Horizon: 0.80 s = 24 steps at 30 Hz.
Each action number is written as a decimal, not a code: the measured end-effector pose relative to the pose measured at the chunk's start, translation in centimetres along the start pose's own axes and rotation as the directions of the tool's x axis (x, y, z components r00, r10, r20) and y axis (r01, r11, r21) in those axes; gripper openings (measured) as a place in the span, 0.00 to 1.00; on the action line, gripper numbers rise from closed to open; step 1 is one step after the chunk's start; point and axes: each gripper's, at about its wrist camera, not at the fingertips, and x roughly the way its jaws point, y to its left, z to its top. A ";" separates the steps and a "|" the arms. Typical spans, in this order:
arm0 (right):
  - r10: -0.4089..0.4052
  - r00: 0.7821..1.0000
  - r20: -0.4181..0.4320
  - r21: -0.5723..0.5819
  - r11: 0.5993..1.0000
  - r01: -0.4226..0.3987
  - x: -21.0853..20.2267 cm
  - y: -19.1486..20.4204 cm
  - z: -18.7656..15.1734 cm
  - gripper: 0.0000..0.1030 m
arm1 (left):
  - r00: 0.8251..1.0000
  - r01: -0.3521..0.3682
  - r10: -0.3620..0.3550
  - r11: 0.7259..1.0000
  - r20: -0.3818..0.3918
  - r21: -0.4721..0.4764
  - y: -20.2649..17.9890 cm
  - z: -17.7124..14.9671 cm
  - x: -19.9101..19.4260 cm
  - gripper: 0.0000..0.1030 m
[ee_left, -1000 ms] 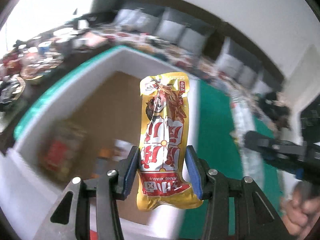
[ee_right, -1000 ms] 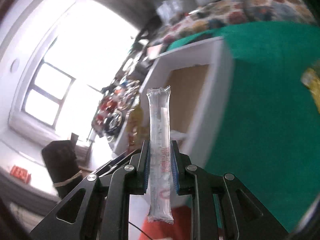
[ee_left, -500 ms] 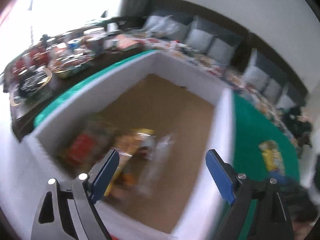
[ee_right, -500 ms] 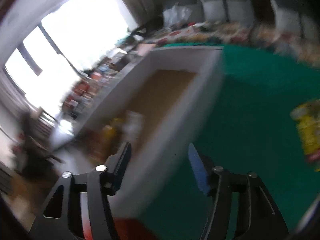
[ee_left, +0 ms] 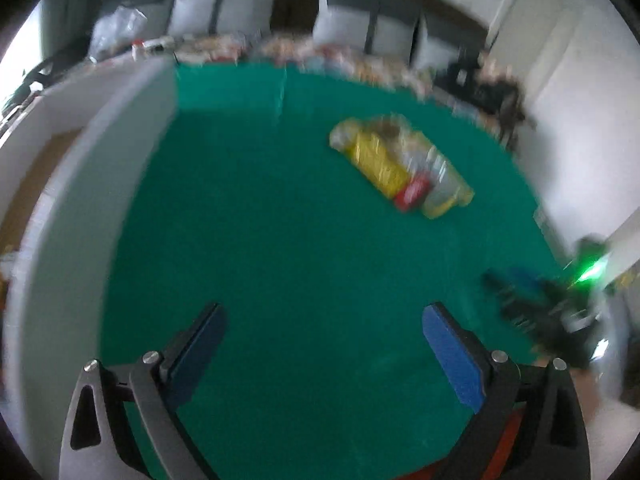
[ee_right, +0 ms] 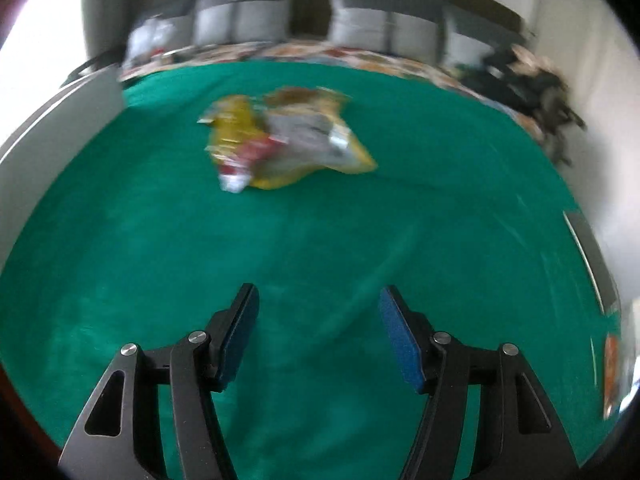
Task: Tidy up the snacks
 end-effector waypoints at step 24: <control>-0.022 1.000 0.014 0.094 0.995 0.020 0.5 -2.2 -1.7 0.75 | 0.968 -0.241 0.237 0.970 0.086 0.039 1.8 -0.9 8.3 1.00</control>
